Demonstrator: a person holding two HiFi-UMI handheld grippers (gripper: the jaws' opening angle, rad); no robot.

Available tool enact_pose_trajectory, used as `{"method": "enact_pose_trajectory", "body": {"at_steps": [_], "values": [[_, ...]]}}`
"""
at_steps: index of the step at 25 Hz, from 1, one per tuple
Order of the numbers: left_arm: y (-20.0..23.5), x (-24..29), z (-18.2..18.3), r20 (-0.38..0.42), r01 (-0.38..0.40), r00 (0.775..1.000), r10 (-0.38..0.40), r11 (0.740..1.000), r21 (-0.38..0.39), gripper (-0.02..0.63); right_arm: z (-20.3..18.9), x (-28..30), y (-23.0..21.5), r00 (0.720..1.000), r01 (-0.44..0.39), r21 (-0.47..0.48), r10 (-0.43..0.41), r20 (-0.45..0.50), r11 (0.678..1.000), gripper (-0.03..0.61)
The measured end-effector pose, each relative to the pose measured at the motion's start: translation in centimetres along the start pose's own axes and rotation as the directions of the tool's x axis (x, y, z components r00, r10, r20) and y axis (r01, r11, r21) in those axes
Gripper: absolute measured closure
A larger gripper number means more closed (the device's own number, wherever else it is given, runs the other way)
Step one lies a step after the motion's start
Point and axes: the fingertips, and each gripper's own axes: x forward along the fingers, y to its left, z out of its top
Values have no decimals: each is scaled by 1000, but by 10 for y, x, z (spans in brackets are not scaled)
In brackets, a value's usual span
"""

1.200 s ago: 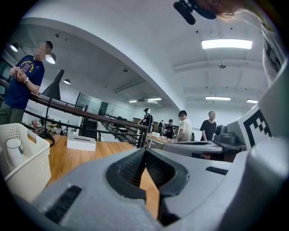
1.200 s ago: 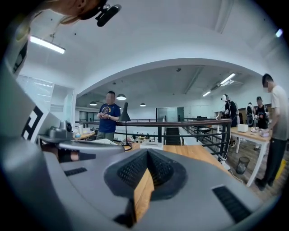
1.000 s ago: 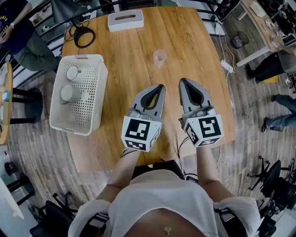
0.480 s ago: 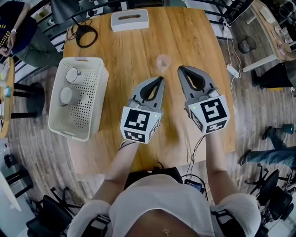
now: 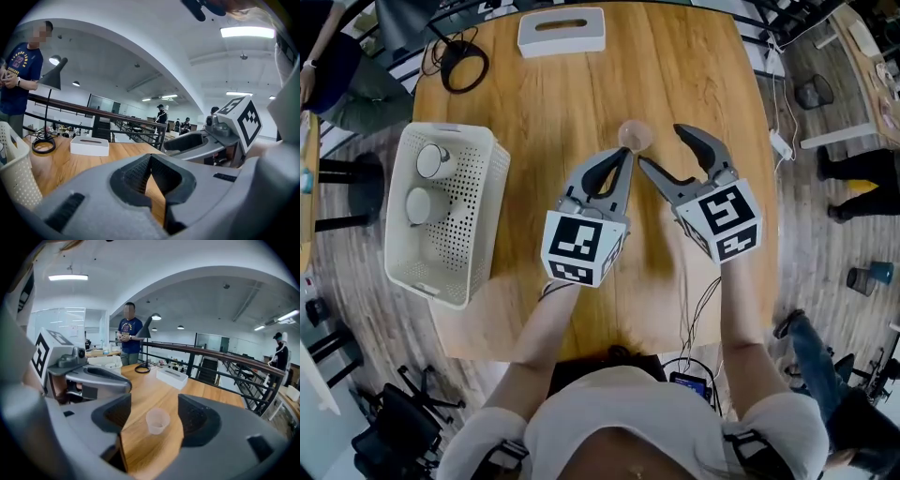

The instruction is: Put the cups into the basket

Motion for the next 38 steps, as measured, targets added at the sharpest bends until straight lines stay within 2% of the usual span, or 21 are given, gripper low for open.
{"method": "enact_pose_trajectory", "body": {"at_steps": [6,16,19,26,28,38], "values": [[30,15,-25,-29,-49,998,47,998,-41,607,-35,45,-1,984,-139,11,140,-109,990,209],[52,25,-55,-78,-81,994,75,994,-76,607,-82,101,-4,949,-196,14,193,-250,981,193],[57,22,-57,-81,-90,993,83,993,-81,607,-88,111,-2,944,-199,14,195,-265,980,195],[65,17,-58,-84,-103,992,96,991,-86,607,-94,119,1,936,-181,-62,153,-316,981,198],[66,15,-59,-91,-109,991,100,990,-91,607,-94,119,1,936,-176,-78,142,-322,981,232],[63,-8,-44,-56,-119,992,113,987,-104,607,-60,105,15,946,-176,-130,132,-295,976,232]]}}
